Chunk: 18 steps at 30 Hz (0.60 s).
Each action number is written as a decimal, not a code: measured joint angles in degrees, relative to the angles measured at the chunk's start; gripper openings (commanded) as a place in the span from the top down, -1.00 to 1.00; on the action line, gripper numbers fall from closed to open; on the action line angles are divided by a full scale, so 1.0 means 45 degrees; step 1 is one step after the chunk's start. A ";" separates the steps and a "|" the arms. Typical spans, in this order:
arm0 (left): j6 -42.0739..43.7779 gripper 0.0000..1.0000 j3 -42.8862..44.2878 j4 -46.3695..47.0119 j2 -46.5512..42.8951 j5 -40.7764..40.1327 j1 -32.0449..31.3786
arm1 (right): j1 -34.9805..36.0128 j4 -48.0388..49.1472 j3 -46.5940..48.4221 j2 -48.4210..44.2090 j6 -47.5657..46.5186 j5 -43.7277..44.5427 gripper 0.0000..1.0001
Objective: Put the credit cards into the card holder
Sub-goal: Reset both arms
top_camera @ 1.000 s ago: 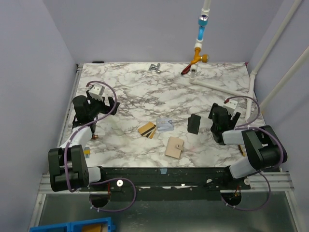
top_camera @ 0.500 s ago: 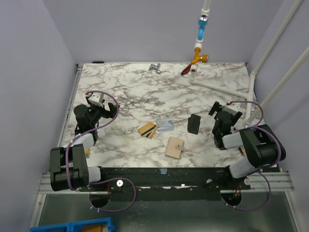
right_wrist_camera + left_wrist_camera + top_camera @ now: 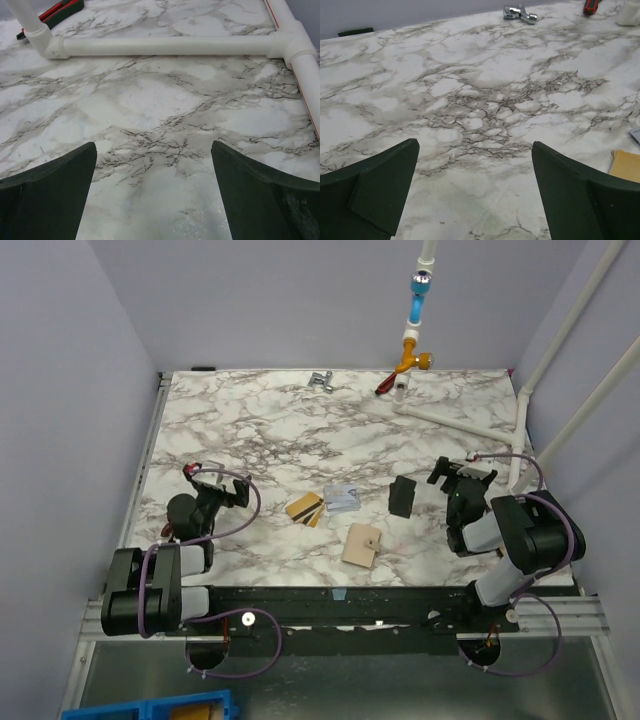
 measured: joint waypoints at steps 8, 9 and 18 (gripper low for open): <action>0.0185 -0.97 0.0928 0.0170 0.0355 -0.3599 -0.1146 | -0.0641 -0.0078 0.0180 0.0053 0.0277 -0.0879 -1.00; 0.0185 -0.97 0.0986 0.0097 0.0330 -0.3725 -0.1151 | -0.0641 -0.0073 0.0180 0.0053 0.0282 -0.0918 -1.00; 0.0180 -0.97 0.1030 -0.0432 0.0340 -0.4619 -0.1151 | -0.0636 0.0029 0.0180 0.0053 0.0277 -0.1137 -1.00</action>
